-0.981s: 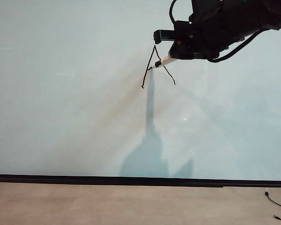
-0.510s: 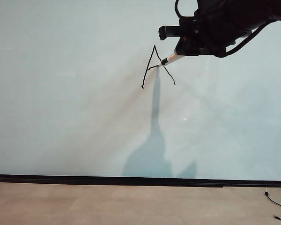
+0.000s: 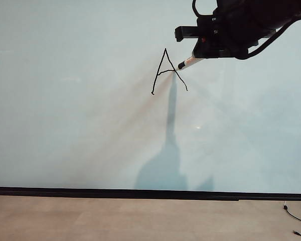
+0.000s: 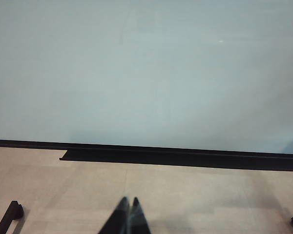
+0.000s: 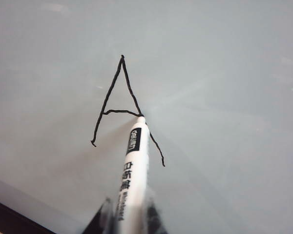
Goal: Pick up the pen on the shelf to the right of the whiteboard and write the letter A.
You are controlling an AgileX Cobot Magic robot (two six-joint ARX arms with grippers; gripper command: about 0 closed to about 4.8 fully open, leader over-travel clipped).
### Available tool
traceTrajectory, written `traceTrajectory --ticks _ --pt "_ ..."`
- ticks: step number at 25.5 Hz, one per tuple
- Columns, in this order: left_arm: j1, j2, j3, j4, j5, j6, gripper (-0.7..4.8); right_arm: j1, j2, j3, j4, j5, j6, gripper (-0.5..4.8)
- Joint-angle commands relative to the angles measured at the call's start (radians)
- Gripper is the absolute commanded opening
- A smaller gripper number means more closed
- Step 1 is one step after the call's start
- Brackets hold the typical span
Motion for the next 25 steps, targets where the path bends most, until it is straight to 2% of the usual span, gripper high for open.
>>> traceTrajectory --ticks 1,4,7,13,16,25 --pt "0.0 0.0 0.003 0.006 0.003 0.004 -0.05 0.064 -0.057 -0.026 0.001 0.007 -0.006 -0.04" --pt "0.0 0.0 0.003 0.006 0.003 0.004 -0.04 0.104 -0.135 -0.098 -0.012 0.036 -0.009 -0.03" --pt "0.0 0.0 0.003 0.006 0.003 0.004 -0.05 0.106 -0.271 -0.247 -0.014 0.036 -0.01 -0.03" --pt "0.0 0.0 0.003 0.006 0.003 0.004 -0.04 0.053 -0.517 -0.493 -0.006 0.026 -0.054 -0.03" --pt "0.0 0.0 0.003 0.006 0.003 0.004 -0.04 0.046 -0.621 -0.579 -0.007 0.055 -0.07 -0.03" --pt "0.0 0.0 0.003 0.006 0.003 0.004 -0.04 0.026 -0.806 -0.62 -0.182 0.079 -0.091 -0.03"
